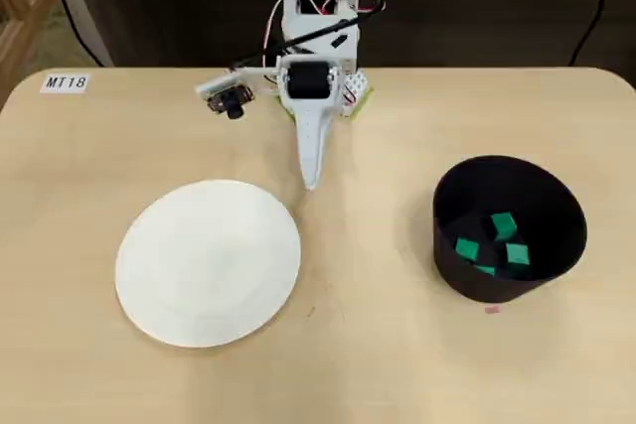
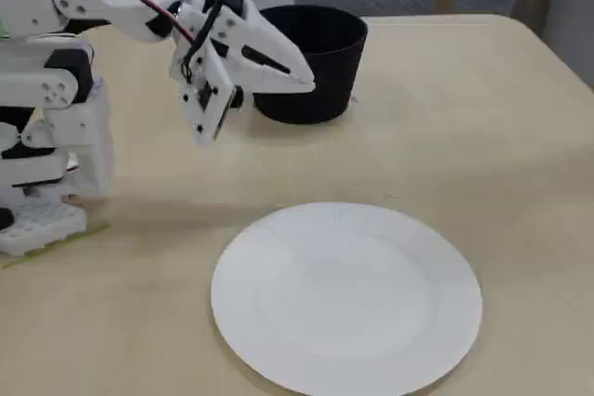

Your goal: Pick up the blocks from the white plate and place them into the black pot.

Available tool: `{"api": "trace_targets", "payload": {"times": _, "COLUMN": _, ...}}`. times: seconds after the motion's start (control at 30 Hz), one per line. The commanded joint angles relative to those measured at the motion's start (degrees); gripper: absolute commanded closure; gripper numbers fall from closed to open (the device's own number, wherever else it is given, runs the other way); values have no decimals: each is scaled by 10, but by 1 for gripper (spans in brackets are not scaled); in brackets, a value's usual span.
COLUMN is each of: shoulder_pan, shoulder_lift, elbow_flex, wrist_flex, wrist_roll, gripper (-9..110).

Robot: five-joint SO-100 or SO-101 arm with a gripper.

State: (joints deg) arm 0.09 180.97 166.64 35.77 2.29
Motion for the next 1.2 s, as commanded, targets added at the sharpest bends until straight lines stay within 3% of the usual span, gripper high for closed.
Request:
{"api": "trace_targets", "payload": {"times": 0.0, "shoulder_pan": -4, "shoulder_lift": 54, "elbow_flex": 47, "wrist_flex": 43, "wrist_roll": -4, "gripper": 104}}
{"api": "trace_targets", "payload": {"times": 0.4, "shoulder_pan": -6, "shoulder_lift": 54, "elbow_flex": 103, "wrist_flex": 46, "wrist_roll": -61, "gripper": 104}}
{"api": "trace_targets", "payload": {"times": 1.17, "shoulder_pan": -11, "shoulder_lift": 54, "elbow_flex": 103, "wrist_flex": 47, "wrist_roll": -70, "gripper": 104}}
